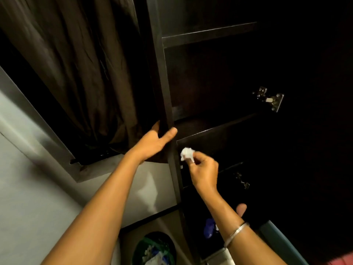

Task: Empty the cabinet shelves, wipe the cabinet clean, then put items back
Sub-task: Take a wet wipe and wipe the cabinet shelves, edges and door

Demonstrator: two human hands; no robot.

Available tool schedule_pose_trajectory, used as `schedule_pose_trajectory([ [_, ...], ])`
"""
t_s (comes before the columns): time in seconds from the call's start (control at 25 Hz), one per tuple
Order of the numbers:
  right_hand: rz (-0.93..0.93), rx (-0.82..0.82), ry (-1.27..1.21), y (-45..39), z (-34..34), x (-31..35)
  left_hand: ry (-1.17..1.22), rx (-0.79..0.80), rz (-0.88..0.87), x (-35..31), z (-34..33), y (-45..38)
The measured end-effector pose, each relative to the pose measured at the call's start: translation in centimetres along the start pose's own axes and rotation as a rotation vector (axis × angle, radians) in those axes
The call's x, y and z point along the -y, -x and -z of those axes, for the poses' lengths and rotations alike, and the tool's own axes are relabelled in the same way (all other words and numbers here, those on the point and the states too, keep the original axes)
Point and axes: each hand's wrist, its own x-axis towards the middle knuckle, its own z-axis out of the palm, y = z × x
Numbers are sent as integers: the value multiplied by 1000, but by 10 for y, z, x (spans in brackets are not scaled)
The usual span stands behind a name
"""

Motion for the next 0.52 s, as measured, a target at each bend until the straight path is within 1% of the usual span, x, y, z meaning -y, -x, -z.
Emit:
schedule_pose_trajectory([
  [0.08, 218, -165, -56, -6, 7, 45, 216, -114, 42, 13, 9, 5],
  [0.12, 289, -190, -92, -12, 8, 68, 291, -158, 62, 18, 11, 7],
  [0.2, 387, -140, -117, -22, 4, 104, 309, -184, 67, 23, 12, 13],
  [0.28, 418, -105, -102, -26, -7, 108, 320, -176, 45, 23, 12, 21],
  [0.4, 357, -159, -145, -17, -15, 100, 339, -169, 8, 19, 20, 34],
  [0.44, 389, -190, -168, -18, -14, 110, 337, -170, -3, 18, 23, 36],
  [0.52, 539, -288, -190, -34, -8, 151, 326, -181, -40, 12, 27, 38],
])
